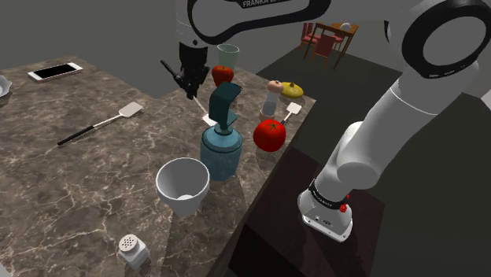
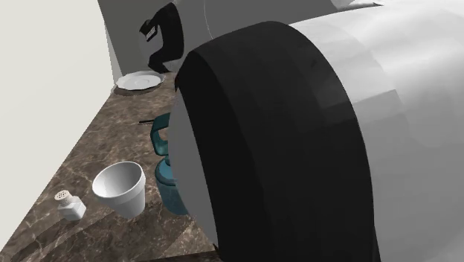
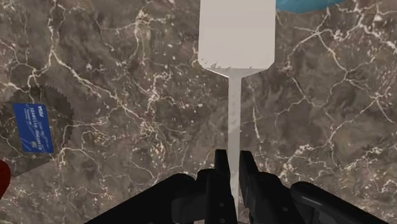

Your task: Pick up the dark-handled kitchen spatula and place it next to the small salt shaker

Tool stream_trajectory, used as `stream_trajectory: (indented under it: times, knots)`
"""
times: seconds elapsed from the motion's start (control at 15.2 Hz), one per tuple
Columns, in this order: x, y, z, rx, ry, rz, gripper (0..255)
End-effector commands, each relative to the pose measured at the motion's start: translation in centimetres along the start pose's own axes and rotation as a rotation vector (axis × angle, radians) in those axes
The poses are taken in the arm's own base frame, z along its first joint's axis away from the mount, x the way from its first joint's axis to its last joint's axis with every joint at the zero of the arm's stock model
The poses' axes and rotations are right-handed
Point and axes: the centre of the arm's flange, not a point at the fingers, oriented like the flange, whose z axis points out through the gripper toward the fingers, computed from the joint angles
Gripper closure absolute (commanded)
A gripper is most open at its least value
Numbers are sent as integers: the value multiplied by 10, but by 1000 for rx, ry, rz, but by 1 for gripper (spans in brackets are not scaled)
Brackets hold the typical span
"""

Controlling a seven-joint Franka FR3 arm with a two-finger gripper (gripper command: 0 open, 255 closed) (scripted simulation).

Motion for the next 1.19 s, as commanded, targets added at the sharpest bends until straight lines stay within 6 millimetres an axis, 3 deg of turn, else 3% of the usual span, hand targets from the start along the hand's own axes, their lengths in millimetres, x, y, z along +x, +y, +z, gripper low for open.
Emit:
stream_trajectory:
  times: [0.0, 1.12]
  knots:
    - [-9, -22, 0, 0, 0, 1, 255]
    - [-98, -228, -7, 0, 0, 1, 255]
